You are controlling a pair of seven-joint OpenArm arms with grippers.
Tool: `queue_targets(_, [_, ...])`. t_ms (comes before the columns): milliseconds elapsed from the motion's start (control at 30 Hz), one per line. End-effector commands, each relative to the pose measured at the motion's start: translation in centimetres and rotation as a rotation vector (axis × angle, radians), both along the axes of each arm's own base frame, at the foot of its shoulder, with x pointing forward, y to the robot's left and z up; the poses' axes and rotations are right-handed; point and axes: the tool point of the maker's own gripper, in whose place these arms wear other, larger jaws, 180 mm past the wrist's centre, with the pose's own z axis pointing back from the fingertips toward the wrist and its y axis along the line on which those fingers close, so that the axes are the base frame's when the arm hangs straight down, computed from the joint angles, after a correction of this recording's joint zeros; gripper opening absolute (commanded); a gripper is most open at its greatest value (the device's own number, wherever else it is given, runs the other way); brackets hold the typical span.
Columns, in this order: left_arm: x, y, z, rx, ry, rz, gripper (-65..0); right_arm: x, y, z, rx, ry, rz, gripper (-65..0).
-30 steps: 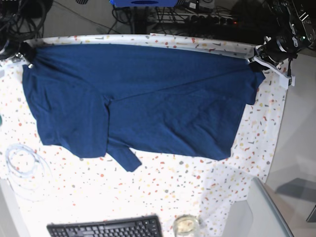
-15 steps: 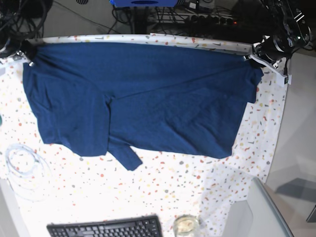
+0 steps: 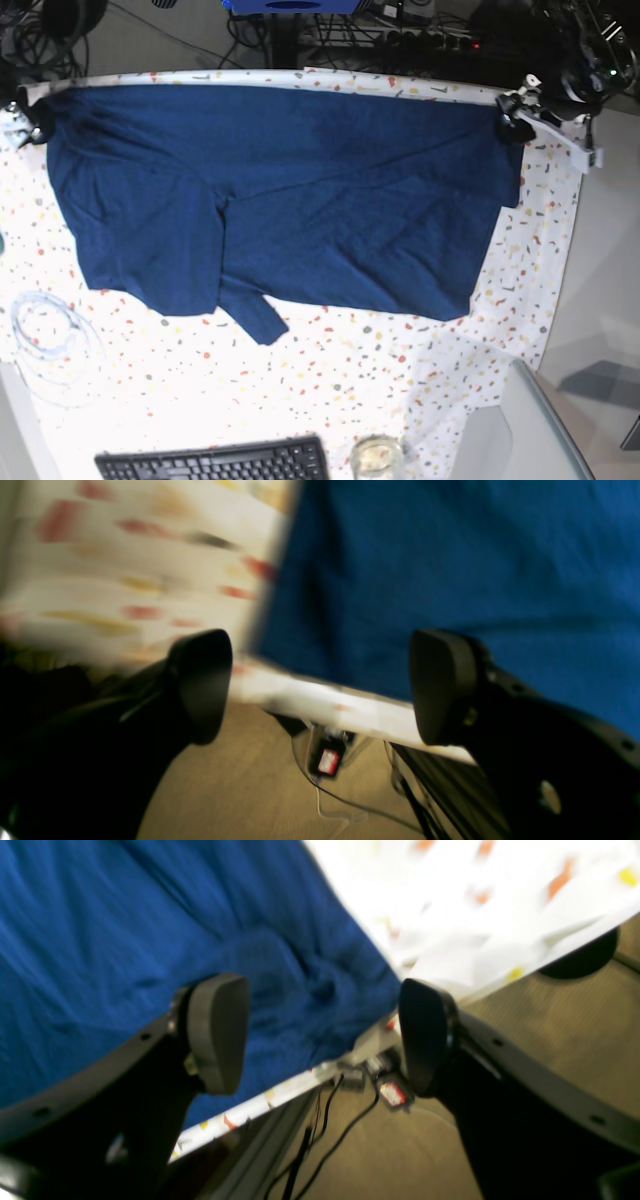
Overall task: Layout the t-shirt on the table in an organized manner, then fold the t-shirt properly
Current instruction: 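Release the shirt with both grippers and raise them, then move the right gripper down to the shirt's hanging sleeve and grasp it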
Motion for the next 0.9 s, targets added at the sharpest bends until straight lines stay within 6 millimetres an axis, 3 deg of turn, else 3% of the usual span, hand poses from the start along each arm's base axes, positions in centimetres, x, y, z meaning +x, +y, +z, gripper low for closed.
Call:
queue_targets(0, [0.4, 2.0, 1.5, 0.050, -0.040, 0.028, -12.3, 0.8, -0.9, 1.2, -0.036, -0.036, 0.005, -20.3])
queue_targets(33, [0.8, 2.8, 2.1, 0.063, -0.058, 0.047, -12.3, 1.3, -1.0, 1.5, -0.042, -0.047, 0.012, -20.3])
queue_targets(133, [1.4, 4.8, 3.9, 0.106, -0.108, 0.096, -12.3, 5.9, -0.8, 3.1, -0.065, -0.121, 0.088, -20.1])
queue_targets(267, [2.3, 6.1, 5.7, 0.144, -0.156, 0.105, -12.7, 14.9, 2.2, 5.9, -0.105, -0.222, 0.322, -20.1])
queue_targets(333, [2.4, 6.2, 5.9, 0.147, -0.162, 0.107, -15.8, 19.2, 3.7, 7.0, -0.130, -0.286, 0.401, -20.3])
queue_targets(400, [2.4, 6.2, 5.8, 0.146, -0.163, 0.109, -29.1, 23.5, 4.6, 7.6, -0.153, -0.338, 0.448, -20.3])
queue_targets(467, [2.1, 6.2, 5.6, 0.144, -0.154, 0.112, -49.9, 26.5, 5.4, 7.0, -0.161, -0.339, 0.489, -20.3])
queue_targets(500, [1.8, 6.3, 5.4, 0.146, -0.147, 0.114, -63.2, 27.7, 5.8, 6.3, -0.160, -0.319, 0.507, -20.3])
queue_targets(667, [0.3, 8.2, 6.1, 0.172, -0.147, 0.182, -65.0, 29.7, 7.6, 2.4, -0.183, -0.215, 0.593, -19.8])
queue_targets(867, [-0.2, 8.8, 6.3, 0.182, -0.143, 0.197, -65.0, 29.7, 10.0, 0.4, -0.224, -0.184, 0.696, -19.5])
